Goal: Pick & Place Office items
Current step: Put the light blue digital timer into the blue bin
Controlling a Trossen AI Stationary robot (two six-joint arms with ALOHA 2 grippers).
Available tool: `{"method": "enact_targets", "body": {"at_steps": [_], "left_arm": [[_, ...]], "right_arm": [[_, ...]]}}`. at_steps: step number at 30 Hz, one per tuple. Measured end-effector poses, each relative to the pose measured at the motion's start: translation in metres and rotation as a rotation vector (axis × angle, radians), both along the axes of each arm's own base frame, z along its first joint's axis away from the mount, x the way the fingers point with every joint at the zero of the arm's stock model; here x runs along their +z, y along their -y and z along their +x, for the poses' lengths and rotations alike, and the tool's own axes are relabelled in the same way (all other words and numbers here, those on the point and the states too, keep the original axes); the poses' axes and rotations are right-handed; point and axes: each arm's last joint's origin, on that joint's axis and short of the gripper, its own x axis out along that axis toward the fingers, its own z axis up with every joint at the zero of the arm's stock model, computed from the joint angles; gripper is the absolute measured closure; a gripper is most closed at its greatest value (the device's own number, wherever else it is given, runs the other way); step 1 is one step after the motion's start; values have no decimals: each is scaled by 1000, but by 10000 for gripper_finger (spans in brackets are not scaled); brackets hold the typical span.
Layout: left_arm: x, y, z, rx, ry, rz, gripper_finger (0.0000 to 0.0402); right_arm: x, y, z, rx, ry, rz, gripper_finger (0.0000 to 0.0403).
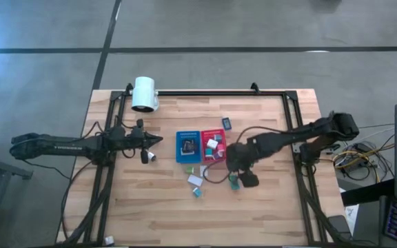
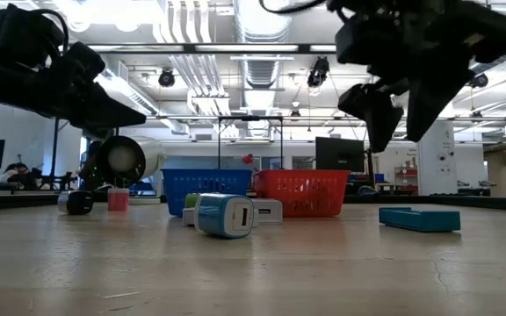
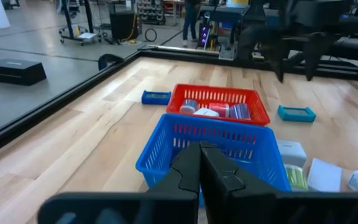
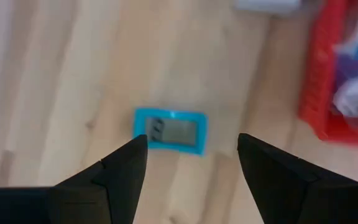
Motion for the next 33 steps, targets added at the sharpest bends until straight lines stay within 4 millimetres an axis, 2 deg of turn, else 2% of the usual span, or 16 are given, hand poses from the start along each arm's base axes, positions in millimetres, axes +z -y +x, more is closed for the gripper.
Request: {"method": "enact_targets", "body": {"at_steps": [4,9,15,23,33], "left_arm": [[0,0,0,-7,0,-1,394],[0,0,0,-9,-2,6,393],[0,0,0,-13,-2,9,390],[0,0,0,-14,-8,13,390],[-1,0,0,-16,-13,18,390]], "right_arm": [[-6,-10,0,24,1,9,156],[-13,-11,3,1,-16,15,147],[-19,-12,8,-18,-13,23,105],[-41,-14,14,-71,-95,25,52],[-56,-28,14,-78,-148,25,42]]}}
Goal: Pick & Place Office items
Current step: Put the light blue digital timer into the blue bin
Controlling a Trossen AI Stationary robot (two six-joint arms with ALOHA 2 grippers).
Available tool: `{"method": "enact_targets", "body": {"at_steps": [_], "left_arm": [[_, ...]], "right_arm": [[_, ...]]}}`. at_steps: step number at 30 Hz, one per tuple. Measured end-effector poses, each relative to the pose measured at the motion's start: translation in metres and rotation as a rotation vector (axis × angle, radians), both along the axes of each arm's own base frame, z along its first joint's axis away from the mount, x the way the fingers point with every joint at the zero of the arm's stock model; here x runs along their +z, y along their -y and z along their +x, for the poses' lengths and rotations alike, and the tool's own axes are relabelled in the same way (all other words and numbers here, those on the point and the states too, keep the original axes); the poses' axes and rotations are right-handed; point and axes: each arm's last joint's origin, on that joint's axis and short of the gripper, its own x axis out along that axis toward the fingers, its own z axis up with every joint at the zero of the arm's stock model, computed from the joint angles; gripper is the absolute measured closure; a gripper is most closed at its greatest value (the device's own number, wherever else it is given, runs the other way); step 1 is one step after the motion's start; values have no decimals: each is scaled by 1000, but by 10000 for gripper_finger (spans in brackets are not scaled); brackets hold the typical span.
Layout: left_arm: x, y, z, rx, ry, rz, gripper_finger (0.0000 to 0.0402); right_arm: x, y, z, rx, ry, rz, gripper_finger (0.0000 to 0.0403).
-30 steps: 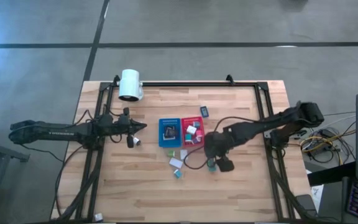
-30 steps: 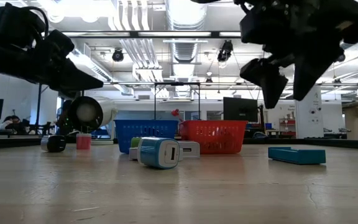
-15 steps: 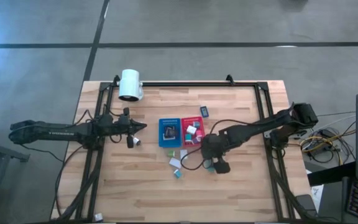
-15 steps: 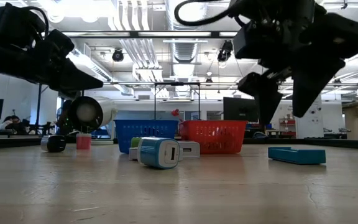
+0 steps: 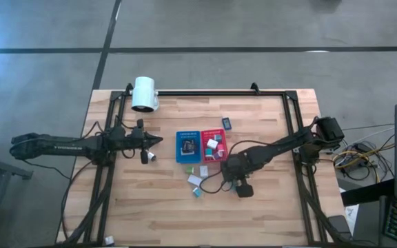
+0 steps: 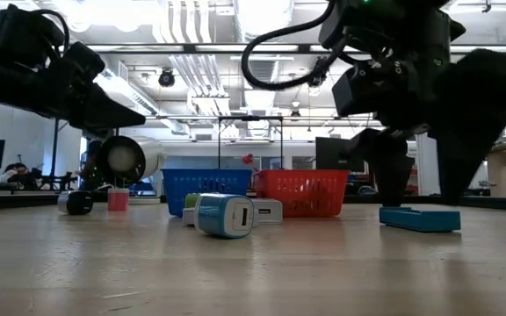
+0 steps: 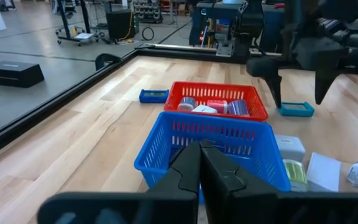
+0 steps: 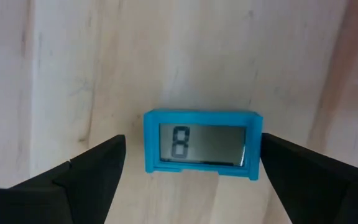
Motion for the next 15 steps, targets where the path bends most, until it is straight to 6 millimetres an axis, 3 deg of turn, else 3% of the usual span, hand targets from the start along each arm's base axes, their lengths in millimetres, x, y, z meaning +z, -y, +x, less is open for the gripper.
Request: {"method": "enact_targets", "body": {"at_steps": [15], "left_arm": [[0,0,0,-1,-3,3,390]], "right_arm": [[-20,-10,4,42,-10,-102,47]]}}
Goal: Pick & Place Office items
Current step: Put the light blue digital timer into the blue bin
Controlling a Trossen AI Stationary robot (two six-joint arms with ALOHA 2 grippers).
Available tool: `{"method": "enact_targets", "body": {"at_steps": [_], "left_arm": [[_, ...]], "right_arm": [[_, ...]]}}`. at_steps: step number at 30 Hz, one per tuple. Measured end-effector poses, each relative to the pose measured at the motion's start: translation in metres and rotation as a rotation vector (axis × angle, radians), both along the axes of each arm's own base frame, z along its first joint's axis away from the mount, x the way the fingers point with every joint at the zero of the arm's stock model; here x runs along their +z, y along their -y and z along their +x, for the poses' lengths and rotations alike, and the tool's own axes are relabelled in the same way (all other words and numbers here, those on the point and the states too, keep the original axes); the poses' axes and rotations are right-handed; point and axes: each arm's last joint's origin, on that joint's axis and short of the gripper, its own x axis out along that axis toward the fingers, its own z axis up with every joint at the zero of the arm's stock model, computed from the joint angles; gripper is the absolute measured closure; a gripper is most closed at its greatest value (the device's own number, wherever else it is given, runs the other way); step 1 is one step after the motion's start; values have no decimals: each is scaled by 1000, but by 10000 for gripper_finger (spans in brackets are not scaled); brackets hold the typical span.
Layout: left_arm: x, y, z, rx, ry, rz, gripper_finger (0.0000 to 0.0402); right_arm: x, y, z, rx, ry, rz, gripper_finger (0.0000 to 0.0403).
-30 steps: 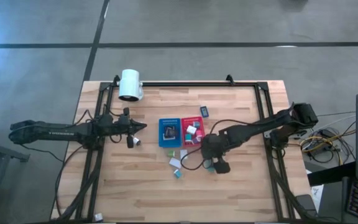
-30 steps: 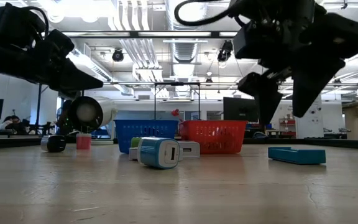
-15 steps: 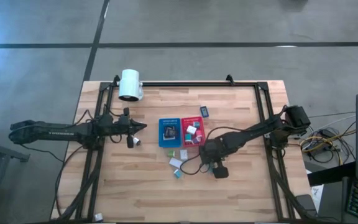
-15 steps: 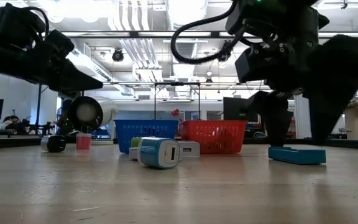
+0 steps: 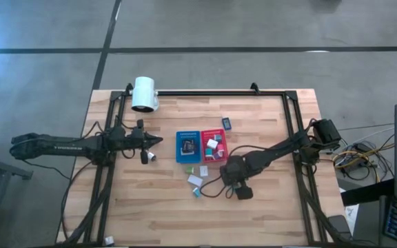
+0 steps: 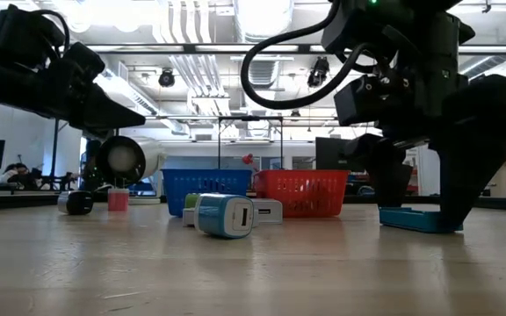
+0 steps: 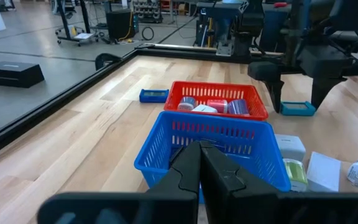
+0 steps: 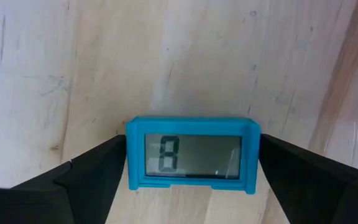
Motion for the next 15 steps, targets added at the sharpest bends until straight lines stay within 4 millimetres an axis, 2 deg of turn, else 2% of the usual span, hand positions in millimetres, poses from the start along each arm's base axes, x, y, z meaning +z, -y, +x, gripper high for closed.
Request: {"method": "enact_targets", "body": {"at_steps": [3,8,12,15], "left_arm": [[0,0,0,0,0,0,390],[0,0,0,0,-2,0,390],[-1,0,0,0,-7,-1,390],[-1,0,0,0,-7,-1,390]], "right_arm": [[0,1,0,1,8,-27,69],[3,1,0,15,27,-31,128],[8,1,0,28,59,-28,128],[20,2,0,47,141,-17,128]]}}
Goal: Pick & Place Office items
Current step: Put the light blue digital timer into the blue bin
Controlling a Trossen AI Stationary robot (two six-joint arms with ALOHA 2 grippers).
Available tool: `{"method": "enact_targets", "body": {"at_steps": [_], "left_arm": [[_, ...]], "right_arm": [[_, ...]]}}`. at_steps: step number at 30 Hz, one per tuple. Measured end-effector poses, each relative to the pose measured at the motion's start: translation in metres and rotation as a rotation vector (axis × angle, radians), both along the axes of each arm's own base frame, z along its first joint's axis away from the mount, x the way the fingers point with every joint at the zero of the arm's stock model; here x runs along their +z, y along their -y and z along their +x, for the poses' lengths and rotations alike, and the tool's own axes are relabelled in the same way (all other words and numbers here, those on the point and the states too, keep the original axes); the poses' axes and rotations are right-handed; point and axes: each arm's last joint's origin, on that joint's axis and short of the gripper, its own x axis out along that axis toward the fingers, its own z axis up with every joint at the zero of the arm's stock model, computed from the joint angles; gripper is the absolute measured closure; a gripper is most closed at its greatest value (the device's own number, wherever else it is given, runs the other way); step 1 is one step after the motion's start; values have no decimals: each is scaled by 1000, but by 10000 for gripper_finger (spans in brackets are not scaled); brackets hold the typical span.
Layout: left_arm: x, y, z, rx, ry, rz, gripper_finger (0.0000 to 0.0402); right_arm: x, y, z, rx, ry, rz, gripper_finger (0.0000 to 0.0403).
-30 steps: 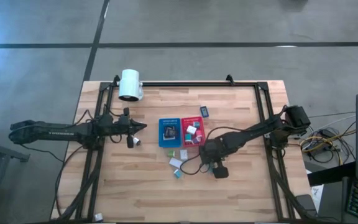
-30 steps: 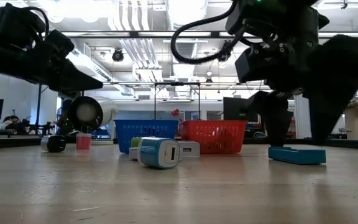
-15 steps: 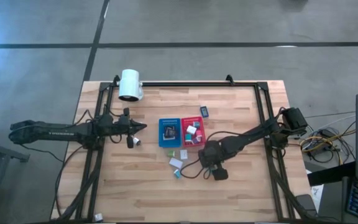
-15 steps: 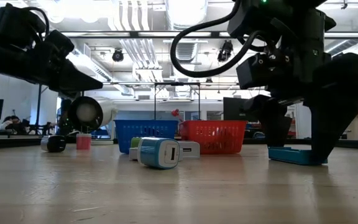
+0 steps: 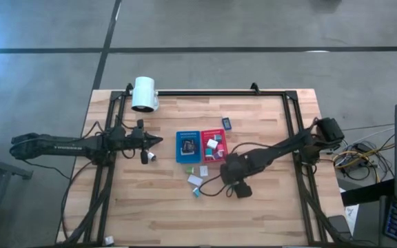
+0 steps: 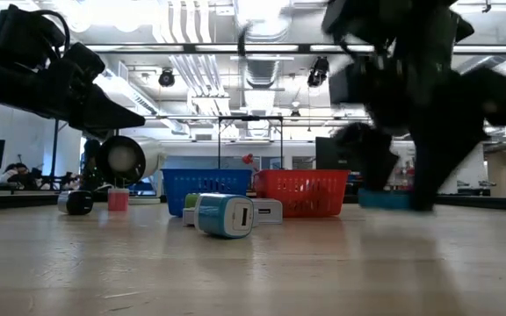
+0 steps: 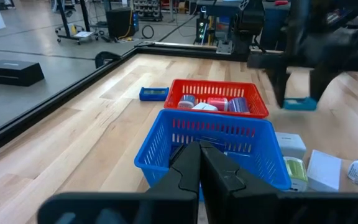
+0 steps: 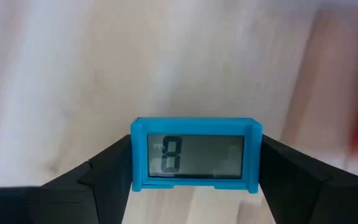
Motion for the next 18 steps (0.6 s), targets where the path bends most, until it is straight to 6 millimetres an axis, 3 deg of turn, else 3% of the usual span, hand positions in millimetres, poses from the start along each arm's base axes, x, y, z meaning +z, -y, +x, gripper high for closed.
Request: {"method": "enact_targets", "body": {"at_steps": [8,15,18], "left_arm": [[-1,0,0,0,-6,-1,390],[-1,0,0,0,-6,-1,390],[-1,0,0,0,-6,-1,390]], "right_arm": [[49,24,-25,21,488,184,128],[73,57,-87,-78,903,237,128],[74,67,-114,-127,1040,218,128]]}}
